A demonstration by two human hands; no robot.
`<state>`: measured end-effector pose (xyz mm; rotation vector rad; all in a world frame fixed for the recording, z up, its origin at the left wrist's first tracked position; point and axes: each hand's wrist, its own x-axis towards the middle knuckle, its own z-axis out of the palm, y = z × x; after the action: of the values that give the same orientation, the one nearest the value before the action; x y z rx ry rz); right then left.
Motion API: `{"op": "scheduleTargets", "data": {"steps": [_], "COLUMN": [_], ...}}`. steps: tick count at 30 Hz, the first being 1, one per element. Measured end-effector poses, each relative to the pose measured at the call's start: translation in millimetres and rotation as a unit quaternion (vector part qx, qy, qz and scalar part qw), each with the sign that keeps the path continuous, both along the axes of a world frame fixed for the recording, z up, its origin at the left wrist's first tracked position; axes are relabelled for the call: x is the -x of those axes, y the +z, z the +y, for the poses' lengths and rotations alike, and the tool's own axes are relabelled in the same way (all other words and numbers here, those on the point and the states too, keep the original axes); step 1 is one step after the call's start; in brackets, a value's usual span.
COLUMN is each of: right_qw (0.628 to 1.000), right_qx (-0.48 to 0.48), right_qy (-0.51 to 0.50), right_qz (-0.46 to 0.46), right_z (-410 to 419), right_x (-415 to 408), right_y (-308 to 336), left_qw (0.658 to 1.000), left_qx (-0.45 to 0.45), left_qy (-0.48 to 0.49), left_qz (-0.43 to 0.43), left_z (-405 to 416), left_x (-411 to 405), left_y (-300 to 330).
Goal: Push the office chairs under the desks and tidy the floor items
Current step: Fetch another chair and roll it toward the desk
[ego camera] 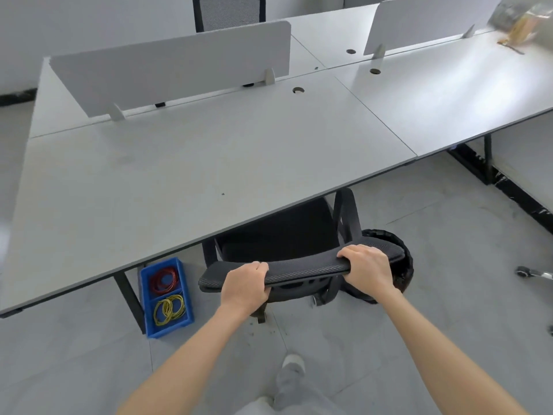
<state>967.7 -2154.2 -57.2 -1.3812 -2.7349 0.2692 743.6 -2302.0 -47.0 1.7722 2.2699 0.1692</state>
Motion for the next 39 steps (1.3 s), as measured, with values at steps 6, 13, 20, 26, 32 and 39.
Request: {"op": "scheduleTargets", "data": {"steps": [6,13,20,26,32,39], "right_qw": [1.0,0.999,0.996,0.992,0.875,0.65], "right_qx": [-0.013,-0.021,-0.008,-0.022,0.127,0.171], "right_qy": [0.005,-0.019,-0.081,-0.075,-0.299,-0.566], "right_qz": [0.021,0.018,0.037,0.094,0.358,0.477], "right_z": [24.8,18.0,-8.2,-35.3,-109.9,-249.3], "right_x": [30.9,48.1,57.3,46.5,20.2,-51.9], "right_y": [0.5,-1.2,0.3,2.3,28.1,-2.1], "left_qw": [1.0,0.999,0.997,0.976,0.92,0.844], "left_qx": [-0.014,-0.021,-0.002,0.02,-0.036,0.209], "left_qy": [-0.002,-0.024,-0.067,-0.124,-0.134,-0.168], "left_qz": [-0.001,-0.014,-0.041,-0.18,-0.365,-0.464], "left_z": [31.9,33.9,27.3,23.0,-1.1,-18.6], "left_x": [35.9,58.6,74.5,62.1,26.4,-55.1], "left_y": [3.3,-0.4,-1.0,16.5,40.9,8.8]}}
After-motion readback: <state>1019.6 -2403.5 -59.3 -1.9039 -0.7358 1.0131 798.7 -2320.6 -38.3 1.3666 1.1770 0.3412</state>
